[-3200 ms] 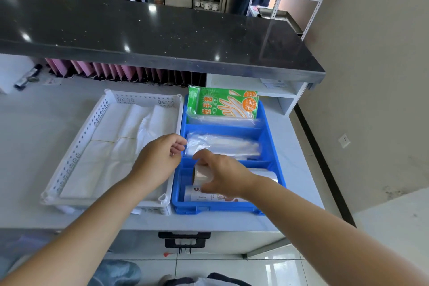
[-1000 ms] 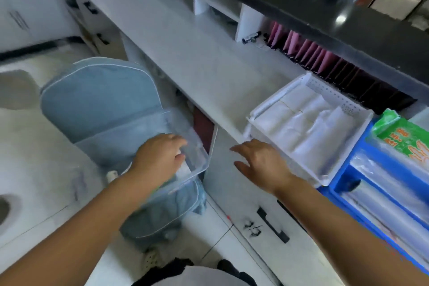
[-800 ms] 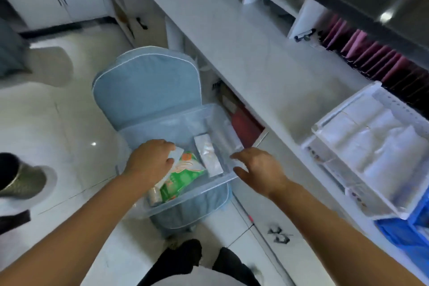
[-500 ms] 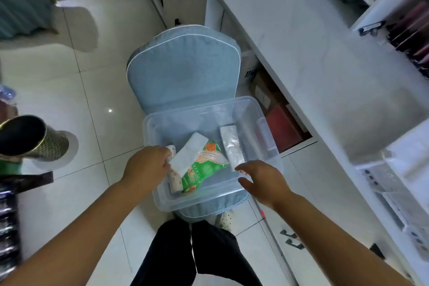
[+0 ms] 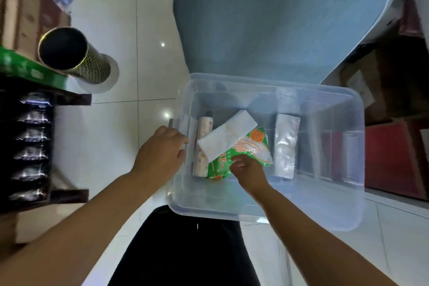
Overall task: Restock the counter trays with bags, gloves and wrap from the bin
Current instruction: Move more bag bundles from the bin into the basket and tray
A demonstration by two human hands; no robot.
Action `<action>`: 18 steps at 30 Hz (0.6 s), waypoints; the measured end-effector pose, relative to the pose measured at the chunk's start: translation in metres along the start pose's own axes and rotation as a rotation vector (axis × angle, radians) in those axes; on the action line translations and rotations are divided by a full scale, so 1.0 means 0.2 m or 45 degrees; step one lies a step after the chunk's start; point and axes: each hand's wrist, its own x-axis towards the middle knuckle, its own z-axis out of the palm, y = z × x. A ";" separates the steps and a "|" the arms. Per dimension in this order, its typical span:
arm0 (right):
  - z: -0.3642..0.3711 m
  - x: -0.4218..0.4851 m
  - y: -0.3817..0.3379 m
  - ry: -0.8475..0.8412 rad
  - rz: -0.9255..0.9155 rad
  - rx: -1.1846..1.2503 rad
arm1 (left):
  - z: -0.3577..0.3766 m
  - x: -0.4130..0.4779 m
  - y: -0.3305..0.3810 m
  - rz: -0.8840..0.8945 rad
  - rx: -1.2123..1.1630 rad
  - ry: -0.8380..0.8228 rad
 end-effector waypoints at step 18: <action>0.26 0.45 -0.08 0.135 0.673 1.334 | 0.18 0.12 0.00 0.080 0.267 0.203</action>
